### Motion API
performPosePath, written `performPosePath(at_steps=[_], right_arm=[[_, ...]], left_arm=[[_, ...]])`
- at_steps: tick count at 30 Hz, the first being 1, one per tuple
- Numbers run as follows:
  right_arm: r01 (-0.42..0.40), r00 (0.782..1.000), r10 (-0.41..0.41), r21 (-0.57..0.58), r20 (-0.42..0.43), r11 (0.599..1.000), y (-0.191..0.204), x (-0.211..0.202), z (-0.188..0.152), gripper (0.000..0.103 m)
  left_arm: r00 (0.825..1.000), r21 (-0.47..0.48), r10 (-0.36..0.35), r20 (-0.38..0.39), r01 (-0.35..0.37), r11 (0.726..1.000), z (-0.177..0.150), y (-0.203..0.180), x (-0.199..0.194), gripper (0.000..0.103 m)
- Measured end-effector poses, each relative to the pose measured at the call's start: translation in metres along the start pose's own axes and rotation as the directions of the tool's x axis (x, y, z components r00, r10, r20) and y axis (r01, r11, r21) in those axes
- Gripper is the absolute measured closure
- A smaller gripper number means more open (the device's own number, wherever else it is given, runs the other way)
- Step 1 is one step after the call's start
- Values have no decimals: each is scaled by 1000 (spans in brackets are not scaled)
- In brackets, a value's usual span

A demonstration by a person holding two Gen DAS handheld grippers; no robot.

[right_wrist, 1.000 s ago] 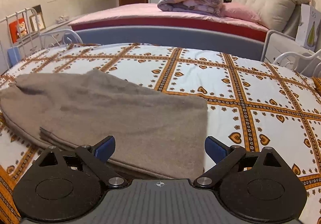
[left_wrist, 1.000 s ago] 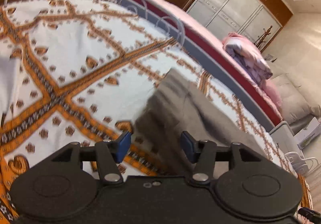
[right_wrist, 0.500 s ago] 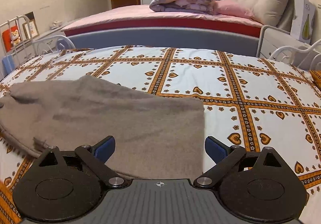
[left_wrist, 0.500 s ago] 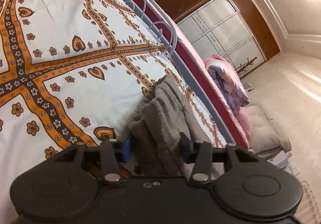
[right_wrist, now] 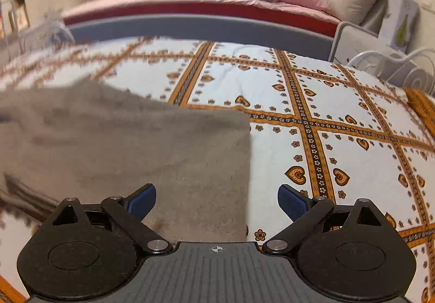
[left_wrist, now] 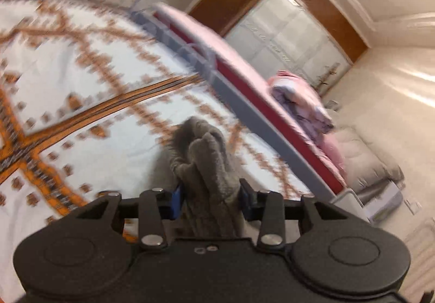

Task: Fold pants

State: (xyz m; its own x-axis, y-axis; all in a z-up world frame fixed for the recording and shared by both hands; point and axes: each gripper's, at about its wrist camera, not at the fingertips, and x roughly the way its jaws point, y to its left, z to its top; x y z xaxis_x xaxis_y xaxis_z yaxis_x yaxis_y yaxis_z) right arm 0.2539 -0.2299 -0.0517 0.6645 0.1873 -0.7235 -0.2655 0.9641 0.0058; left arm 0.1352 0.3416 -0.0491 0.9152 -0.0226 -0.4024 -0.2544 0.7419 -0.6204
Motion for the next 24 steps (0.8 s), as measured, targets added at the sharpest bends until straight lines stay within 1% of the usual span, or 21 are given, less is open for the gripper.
performPosePath(at_steps=[3,6,7,8,9,11,13,14,15,16,17,18,19,20,21,23,24], right_arm=[[-23,1000,22,52,12,998,-8,-8,2,7],[-33,999,30,70,41,997,-13,-18,9,7],[-38,998,34,76,48,996,-14,-20,11,7],[-46,998,41,83,55,996,-16,-23,12,7],[-52,997,47,90,63,995,-18,-26,12,7],[-57,996,50,103,75,993,-23,-31,13,7],[-67,995,57,134,79,989,-31,-35,13,7],[-67,995,55,149,83,987,-35,-37,13,7],[-59,995,46,166,86,984,-40,-38,12,7],[-52,996,37,186,82,981,-46,-39,11,7],[-50,996,33,207,85,977,-51,-40,11,7],[-47,995,27,225,91,973,-56,-42,10,7],[-40,995,17,240,96,970,-60,-44,10,7],[-37,995,11,255,99,966,-64,-45,11,7],[-36,995,8,272,103,962,-67,-46,11,7],[-46,994,13,312,105,949,-72,-46,11,7],[-62,994,29,329,106,942,-73,-46,10,7]], left_arm=[[999,102,-33,10,32,994,0,-40,-3,74],[999,222,-40,14,36,974,-12,-88,-1,74],[999,276,-51,8,47,960,-19,-107,1,74],[997,318,-72,-3,69,946,-26,-124,3,77],[994,350,-104,-31,109,931,-35,-142,8,77],[987,435,-140,-76,159,886,-59,-180,23,77],[975,459,-174,-137,218,861,-83,-209,43,77],[968,461,-191,-166,247,852,-95,-222,53,77],[954,470,-214,-212,292,833,-112,-239,64,77],[933,468,-243,-266,346,813,-126,-252,74,77],[903,454,-277,-327,407,793,-141,-263,81,75],[877,446,-292,-382,452,773,-155,-274,89,72],[862,445,-300,-408,475,759,-167,-282,94,65],[868,455,-278,-411,459,763,-177,-287,97,52],[878,461,-260,-403,440,770,-183,-290,97,52],[884,472,-243,-399,425,772,-186,-289,97,54],[893,483,-227,-389,407,775,-182,-285,97,55]])
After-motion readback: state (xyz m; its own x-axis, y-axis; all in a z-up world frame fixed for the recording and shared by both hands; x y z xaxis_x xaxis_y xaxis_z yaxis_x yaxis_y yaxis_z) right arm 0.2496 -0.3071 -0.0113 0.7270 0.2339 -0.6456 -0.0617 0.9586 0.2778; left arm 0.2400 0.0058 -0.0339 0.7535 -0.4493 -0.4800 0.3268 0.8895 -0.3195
